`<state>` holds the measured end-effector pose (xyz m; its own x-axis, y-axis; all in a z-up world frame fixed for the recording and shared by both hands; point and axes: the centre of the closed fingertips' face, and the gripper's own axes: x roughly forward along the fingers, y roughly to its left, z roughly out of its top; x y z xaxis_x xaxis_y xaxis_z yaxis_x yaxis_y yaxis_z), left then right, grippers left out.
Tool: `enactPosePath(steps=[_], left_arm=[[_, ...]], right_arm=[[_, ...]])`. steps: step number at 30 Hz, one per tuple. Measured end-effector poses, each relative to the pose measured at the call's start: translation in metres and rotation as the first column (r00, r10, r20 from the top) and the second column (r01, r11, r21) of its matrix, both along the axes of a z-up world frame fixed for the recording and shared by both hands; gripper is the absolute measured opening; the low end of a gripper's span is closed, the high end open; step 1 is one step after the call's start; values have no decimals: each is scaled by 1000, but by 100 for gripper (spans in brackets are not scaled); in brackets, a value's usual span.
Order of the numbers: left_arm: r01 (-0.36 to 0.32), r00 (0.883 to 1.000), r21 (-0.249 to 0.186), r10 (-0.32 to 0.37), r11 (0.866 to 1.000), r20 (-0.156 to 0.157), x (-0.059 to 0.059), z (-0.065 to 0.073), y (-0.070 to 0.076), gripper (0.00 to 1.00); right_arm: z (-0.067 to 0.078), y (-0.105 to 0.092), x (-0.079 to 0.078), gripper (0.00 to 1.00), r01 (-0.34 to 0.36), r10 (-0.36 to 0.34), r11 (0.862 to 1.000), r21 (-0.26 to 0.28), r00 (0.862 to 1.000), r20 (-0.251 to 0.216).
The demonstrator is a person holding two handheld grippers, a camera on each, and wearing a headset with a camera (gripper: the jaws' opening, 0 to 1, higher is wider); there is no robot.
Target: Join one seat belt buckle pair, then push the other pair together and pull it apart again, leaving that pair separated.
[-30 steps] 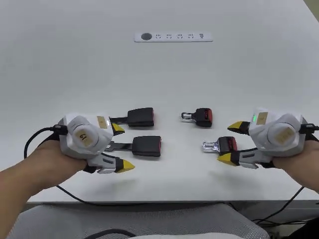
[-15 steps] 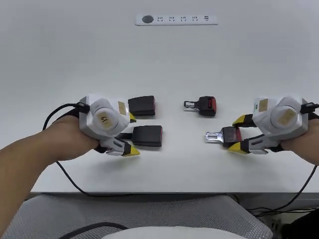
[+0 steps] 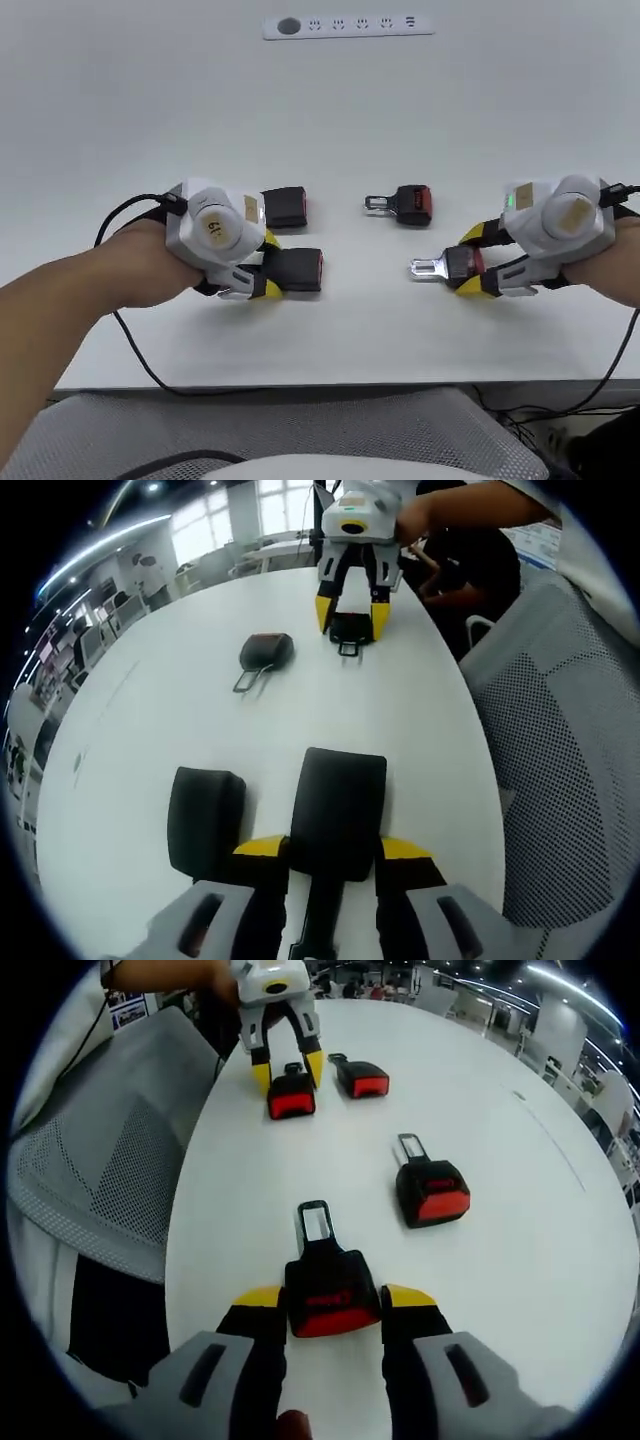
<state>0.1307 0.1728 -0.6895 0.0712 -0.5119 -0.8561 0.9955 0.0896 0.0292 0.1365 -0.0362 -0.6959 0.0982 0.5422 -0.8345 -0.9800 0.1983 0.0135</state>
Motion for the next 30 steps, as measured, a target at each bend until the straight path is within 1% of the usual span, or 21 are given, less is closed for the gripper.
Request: enactPosePath(steps=[1, 3, 5, 9, 11, 15, 17, 21, 26, 30], left_arm=[[8, 1000, 6, -8, 1000, 2, 0, 0, 0, 34], [-2, 1000, 23, 2, 1000, -11, 1, -1, 0, 33], [10, 1000, 41, -10, 999, -8, 0, -2, 0, 33], [12, 1000, 56, -11, 998, -16, 0, -3, 1, 33], [13, 1000, 52, -12, 999, -20, 0, -3, 1, 32], [11, 1000, 33, -10, 999, -18, -1, -2, 1, 32], [11, 1000, 30, -10, 999, -17, -1, -2, 1, 32], [7, 1000, 29, -7, 1000, -17, -1, -2, 1, 32], [4, 1000, 37, -4, 999, -16, -3, 1, -1, 32], [4, 1000, 37, -3, 999, -15, -5, 3, -3, 32]], right_arm=[[0, 0, 0, 36, -4, 4, 1000, 3, 1000, 2], [0, -1, 1, 36, -5, 5, 1000, 9, 1000, 0], [1, 0, 1, 36, -6, 6, 1000, 11, 1000, 0], [0, 0, 1, 35, -1, 1, 1000, 12, 1000, 1], [1, 0, 1, 35, 2, -2, 1000, 5, 1000, 4], [1, 1, 0, 35, 7, -7, 1000, 0, 1000, 3], [2, 2, 0, 35, 9, -9, 1000, -2, 1000, 2], [2, 3, -1, 35, 20, -20, 1000, -11, 1000, 6], [0, 3, 0, 35, 41, -41, 999, -18, 999, 6], [2, 8, 1, 35, 53, -53, 998, -23, 999, 5]])
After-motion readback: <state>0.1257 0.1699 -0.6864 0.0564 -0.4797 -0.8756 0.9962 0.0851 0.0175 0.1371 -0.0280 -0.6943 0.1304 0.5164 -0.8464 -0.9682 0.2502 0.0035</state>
